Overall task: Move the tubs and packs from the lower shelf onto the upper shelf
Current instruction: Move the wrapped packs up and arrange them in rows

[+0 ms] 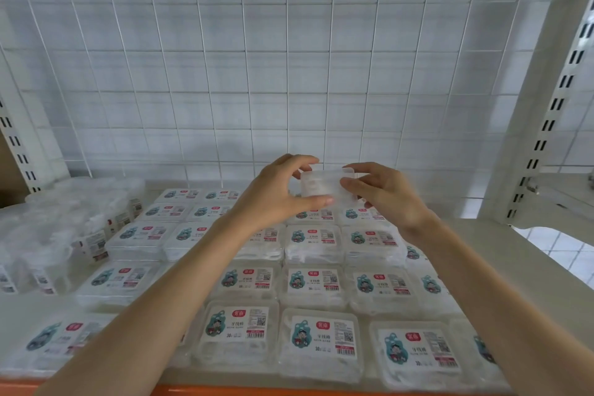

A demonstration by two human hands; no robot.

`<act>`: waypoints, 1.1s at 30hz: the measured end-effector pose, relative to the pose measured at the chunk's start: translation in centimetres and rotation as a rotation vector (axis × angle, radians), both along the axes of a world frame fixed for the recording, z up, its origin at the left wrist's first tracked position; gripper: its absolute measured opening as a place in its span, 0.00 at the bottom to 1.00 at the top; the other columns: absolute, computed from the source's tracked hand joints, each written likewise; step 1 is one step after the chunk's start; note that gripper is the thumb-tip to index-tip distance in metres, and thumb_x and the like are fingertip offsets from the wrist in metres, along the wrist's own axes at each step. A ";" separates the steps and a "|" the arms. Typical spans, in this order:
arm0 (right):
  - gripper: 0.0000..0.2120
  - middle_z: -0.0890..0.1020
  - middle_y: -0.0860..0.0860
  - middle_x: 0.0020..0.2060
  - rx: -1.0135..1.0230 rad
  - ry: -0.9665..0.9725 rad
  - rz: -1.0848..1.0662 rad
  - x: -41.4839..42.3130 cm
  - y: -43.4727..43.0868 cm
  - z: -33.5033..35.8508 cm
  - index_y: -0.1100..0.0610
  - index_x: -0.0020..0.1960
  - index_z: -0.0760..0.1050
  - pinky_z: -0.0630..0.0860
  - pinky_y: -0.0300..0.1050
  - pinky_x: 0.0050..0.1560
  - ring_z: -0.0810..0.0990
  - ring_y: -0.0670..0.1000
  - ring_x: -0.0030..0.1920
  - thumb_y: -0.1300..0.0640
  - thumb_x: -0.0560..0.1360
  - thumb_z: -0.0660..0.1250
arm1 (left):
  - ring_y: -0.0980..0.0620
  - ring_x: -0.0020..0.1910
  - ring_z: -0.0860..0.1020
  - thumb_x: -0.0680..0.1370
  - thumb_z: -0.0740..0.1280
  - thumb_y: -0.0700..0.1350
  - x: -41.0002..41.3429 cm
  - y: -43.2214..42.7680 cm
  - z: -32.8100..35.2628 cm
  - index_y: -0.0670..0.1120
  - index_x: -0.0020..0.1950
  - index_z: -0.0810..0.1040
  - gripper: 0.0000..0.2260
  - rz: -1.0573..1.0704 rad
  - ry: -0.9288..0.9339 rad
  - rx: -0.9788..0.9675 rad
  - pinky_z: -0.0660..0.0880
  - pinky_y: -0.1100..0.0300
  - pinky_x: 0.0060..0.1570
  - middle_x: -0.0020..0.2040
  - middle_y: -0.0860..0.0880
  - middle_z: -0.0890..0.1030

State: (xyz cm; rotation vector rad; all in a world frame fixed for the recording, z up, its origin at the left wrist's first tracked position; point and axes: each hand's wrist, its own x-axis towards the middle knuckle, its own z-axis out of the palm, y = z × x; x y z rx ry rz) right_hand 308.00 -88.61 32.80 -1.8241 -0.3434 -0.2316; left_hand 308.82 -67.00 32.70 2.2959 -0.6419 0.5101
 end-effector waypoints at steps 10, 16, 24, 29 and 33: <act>0.14 0.84 0.58 0.44 0.100 -0.139 0.170 -0.7 -0.3 -0.1 0.52 0.59 0.78 0.78 0.42 0.52 0.83 0.55 0.47 0.63 0.75 0.71 | 0.49 0.33 0.81 0.81 0.58 0.61 -0.4 -0.3 1.2 0.43 0.47 0.80 0.23 0.146 0.525 -0.490 0.75 0.58 0.36 0.38 0.45 0.85; 0.14 0.85 0.53 0.49 0.088 -0.160 0.176 -0.8 0.2 -0.3 0.56 0.54 0.80 0.78 0.39 0.48 0.84 0.50 0.50 0.70 0.72 0.72 | 0.49 0.36 0.83 0.80 0.63 0.58 -0.6 -0.4 1.4 0.42 0.56 0.80 0.20 0.130 0.648 -0.490 0.78 0.58 0.38 0.48 0.43 0.84; 0.17 0.79 0.39 0.58 -0.030 -0.128 0.085 -0.6 0.6 -0.5 0.48 0.57 0.78 0.76 0.37 0.53 0.79 0.38 0.57 0.63 0.72 0.74 | 0.49 0.48 0.84 0.77 0.70 0.38 -0.3 -0.4 1.4 0.41 0.58 0.80 0.10 -0.070 0.636 -0.795 0.81 0.59 0.46 0.51 0.44 0.85; 0.15 0.80 0.43 0.58 0.129 -0.029 0.006 -0.8 0.8 -0.4 0.49 0.64 0.74 0.78 0.42 0.55 0.80 0.43 0.56 0.52 0.78 0.68 | 0.49 0.53 0.83 0.76 0.71 0.36 -0.3 -0.3 1.2 0.46 0.57 0.81 0.11 -0.111 0.525 -0.716 0.81 0.55 0.53 0.56 0.46 0.82; 0.11 0.85 0.49 0.48 0.098 0.039 -0.029 -0.9 0.9 -0.3 0.52 0.61 0.75 0.78 0.41 0.45 0.82 0.44 0.43 0.55 0.79 0.66 | 0.50 0.55 0.82 0.76 0.71 0.37 -0.5 -0.7 1.1 0.49 0.55 0.81 0.11 -0.149 0.463 -0.654 0.79 0.53 0.56 0.60 0.48 0.81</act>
